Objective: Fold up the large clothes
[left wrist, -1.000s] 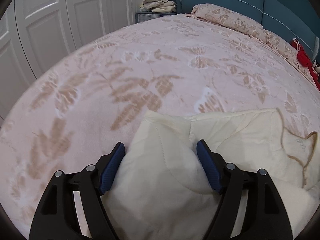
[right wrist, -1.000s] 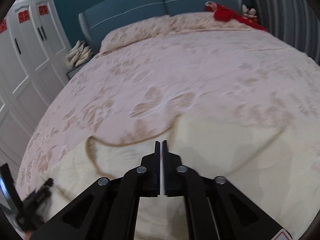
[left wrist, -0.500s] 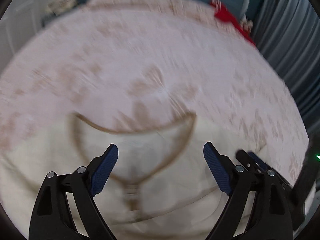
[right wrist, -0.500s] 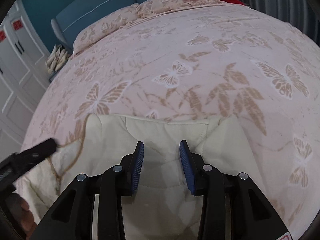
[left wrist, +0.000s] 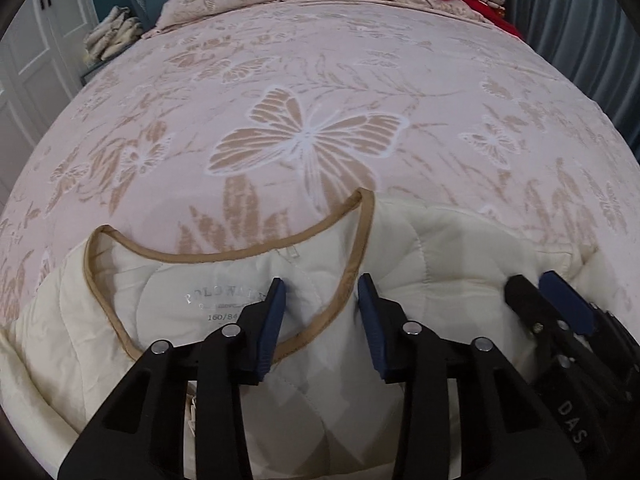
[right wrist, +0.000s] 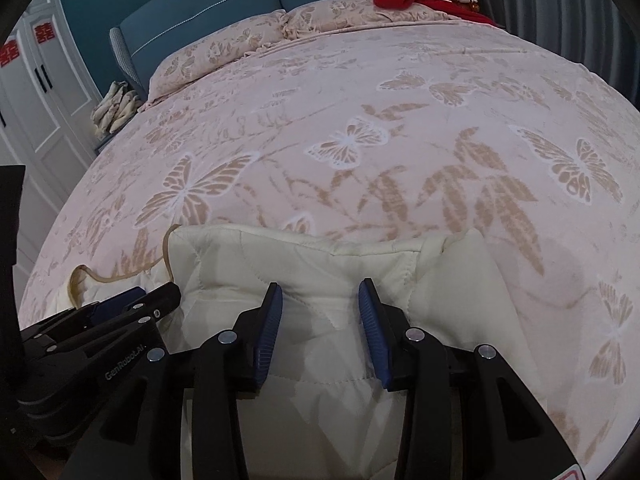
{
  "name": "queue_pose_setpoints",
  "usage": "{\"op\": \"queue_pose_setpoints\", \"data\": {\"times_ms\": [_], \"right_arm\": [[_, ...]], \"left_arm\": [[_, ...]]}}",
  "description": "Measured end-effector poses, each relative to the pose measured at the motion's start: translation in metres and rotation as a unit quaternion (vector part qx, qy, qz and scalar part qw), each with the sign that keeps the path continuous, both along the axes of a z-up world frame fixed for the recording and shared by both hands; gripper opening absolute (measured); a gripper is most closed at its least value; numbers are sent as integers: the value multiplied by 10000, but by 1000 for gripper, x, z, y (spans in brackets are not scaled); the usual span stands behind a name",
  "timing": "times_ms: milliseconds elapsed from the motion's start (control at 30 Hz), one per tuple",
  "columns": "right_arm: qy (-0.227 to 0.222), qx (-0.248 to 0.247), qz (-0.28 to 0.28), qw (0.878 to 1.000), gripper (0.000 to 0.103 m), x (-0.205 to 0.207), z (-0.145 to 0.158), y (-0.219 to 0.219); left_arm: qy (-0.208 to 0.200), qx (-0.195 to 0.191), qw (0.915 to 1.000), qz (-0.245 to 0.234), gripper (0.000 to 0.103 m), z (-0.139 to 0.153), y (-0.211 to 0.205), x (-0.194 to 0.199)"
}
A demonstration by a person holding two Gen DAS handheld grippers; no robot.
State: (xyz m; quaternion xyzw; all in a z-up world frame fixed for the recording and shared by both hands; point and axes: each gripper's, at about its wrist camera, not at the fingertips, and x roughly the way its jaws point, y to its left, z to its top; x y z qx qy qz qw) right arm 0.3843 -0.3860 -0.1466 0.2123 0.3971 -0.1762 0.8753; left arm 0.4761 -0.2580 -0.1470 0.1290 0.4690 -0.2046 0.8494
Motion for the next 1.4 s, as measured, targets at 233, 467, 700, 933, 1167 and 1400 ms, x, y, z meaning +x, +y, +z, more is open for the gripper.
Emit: {"op": "queue_pose_setpoints", "data": {"times_ms": [233, 467, 700, 933, 1167, 1400], "right_arm": [[-451, -264, -101, 9986, 37, -13, 47, 8], [-41, -51, 1646, 9863, 29, 56, 51, 104], [519, -181, 1784, 9824, 9, 85, 1, 123], [334, -248, 1690, 9847, 4, 81, -8, 124], [221, -383, 1588, 9863, 1, 82, -12, 124], [137, -353, 1542, 9873, 0, 83, -16, 122]], "left_arm": [[-588, -356, 9972, 277, 36, 54, 51, 5], [-513, 271, 9948, 832, 36, 39, 111, 41], [-575, 614, 9926, 873, 37, 1, 119, 43], [-850, 541, 9895, 1038, 37, -8, 121, 36], [-1060, 508, 9865, 1142, 37, -13, 120, 34], [-1184, 499, 9845, 1193, 36, -16, 118, 34]]}}
